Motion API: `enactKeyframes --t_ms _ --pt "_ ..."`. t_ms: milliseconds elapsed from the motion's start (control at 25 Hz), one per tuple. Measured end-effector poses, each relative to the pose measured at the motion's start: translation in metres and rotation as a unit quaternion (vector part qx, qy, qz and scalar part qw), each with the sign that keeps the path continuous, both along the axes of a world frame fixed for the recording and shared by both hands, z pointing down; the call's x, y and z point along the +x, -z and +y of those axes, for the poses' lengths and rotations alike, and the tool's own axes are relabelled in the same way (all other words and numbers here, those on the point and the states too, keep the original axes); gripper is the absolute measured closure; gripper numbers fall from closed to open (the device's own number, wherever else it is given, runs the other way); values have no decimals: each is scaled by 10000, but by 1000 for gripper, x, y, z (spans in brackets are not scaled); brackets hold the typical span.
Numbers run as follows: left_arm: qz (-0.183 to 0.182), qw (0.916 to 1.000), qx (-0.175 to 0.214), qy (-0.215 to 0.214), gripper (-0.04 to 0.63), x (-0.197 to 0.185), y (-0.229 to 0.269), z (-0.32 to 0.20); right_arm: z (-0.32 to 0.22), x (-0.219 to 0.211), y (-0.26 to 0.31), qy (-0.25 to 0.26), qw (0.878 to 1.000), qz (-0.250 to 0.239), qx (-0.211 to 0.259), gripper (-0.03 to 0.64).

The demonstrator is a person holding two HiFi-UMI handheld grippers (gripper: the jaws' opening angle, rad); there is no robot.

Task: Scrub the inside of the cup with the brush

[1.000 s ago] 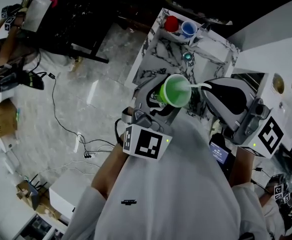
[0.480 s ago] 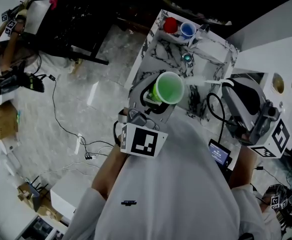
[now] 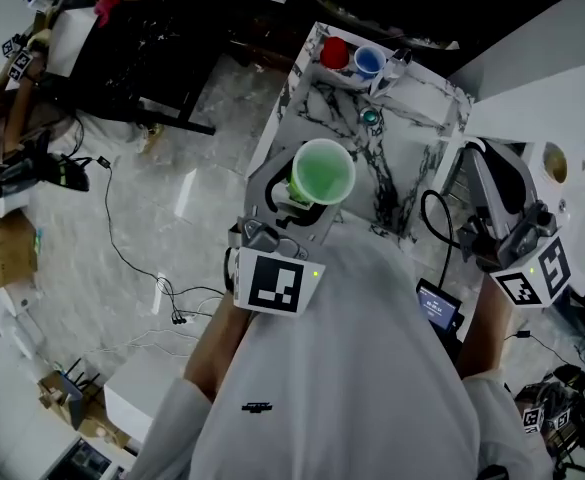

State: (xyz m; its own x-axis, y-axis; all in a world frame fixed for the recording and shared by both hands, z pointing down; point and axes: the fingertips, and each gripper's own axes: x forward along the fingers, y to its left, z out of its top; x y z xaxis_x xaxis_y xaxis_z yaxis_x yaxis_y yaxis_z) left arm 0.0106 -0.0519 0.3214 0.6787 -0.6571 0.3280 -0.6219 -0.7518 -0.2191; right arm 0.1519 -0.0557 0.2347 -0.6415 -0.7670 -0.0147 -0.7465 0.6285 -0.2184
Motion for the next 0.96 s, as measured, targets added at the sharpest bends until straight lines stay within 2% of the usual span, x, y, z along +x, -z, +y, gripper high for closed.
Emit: enactKeyframes --t_ms 120,280,440,960 --pt "-1 10000 -7 -1 336 1 0 0 -3 2 -27 -354 9975 563 -229 595" --pt "0 10000 -39 -9 336 3 -1 0 -1 -6 -59 -399 9918 1016 -669 595" --pt "-29 10000 -55 -25 336 3 -2 2 3 -18 -69 -214 9919 927 -843 595" --pt "27 9999 -86 -99 336 9 -2 8 8 -40 -71 101 9927 848 -853 595"
